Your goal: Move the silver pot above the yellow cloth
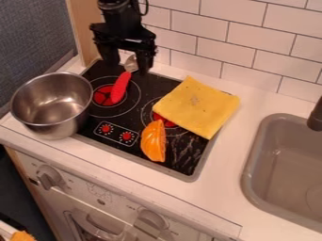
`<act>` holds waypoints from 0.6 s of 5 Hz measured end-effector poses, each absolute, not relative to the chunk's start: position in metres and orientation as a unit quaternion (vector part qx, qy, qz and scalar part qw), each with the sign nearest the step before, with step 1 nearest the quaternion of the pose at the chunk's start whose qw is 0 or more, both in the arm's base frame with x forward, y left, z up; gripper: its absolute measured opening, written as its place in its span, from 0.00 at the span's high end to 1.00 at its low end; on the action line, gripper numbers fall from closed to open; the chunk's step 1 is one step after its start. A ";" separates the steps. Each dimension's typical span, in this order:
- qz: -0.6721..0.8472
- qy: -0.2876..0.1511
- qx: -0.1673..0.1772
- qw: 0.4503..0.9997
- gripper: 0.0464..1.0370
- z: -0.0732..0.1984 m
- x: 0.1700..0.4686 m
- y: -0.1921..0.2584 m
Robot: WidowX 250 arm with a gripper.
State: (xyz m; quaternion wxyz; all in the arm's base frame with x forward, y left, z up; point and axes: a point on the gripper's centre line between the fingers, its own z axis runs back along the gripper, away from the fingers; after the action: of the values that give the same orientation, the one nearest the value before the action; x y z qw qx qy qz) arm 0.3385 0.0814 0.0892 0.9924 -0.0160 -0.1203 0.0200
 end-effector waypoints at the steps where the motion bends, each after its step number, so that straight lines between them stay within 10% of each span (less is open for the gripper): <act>1: 0.024 -0.116 -0.014 0.993 0.04 0.089 0.313 0.086; 3: 0.050 -0.065 0.034 0.996 0.04 0.064 0.268 0.116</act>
State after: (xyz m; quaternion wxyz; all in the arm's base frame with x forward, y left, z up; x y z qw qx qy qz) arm 0.2677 0.1157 0.0643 0.9960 0.0340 -0.0652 0.0502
